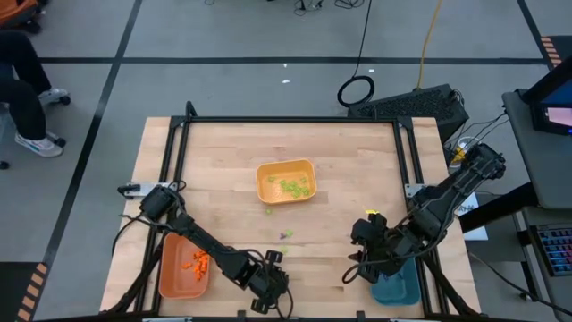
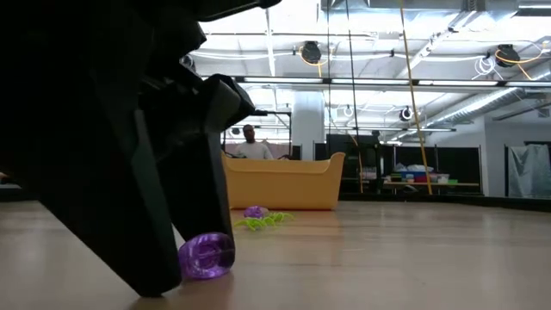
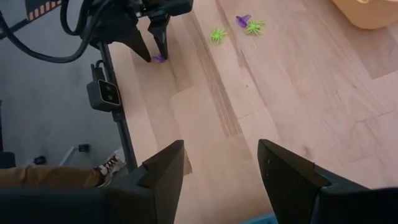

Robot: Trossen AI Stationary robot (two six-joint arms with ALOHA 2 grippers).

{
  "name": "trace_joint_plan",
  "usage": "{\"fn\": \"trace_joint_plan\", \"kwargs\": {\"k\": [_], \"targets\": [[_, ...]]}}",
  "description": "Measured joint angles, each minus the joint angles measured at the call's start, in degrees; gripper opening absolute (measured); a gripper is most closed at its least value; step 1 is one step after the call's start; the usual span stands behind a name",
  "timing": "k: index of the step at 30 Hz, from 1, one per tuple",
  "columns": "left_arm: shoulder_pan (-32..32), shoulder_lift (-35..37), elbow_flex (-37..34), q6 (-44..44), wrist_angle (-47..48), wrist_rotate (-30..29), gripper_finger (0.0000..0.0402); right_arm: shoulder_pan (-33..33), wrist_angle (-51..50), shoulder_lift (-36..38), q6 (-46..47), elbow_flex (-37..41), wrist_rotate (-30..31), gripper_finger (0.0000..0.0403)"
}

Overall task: Sort Halloween decoration
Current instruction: Put the violet witch hat toy into the blue bin

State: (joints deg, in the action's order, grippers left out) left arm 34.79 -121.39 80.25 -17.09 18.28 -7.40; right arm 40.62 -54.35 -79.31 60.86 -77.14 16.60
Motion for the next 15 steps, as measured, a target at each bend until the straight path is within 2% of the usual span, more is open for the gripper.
{"fn": "trace_joint_plan", "kwargs": {"k": [10,15], "targets": [[-0.4,-0.2,0.0,1.5,0.0,-1.4,0.0151,0.0,0.0,0.0,1.5,0.0,2.5,0.0192],[-0.6,-0.2,0.0,5.7,-0.1,-1.5,0.0129,0.0,0.0,0.0,1.5,0.0,2.9,0.0192]]}}
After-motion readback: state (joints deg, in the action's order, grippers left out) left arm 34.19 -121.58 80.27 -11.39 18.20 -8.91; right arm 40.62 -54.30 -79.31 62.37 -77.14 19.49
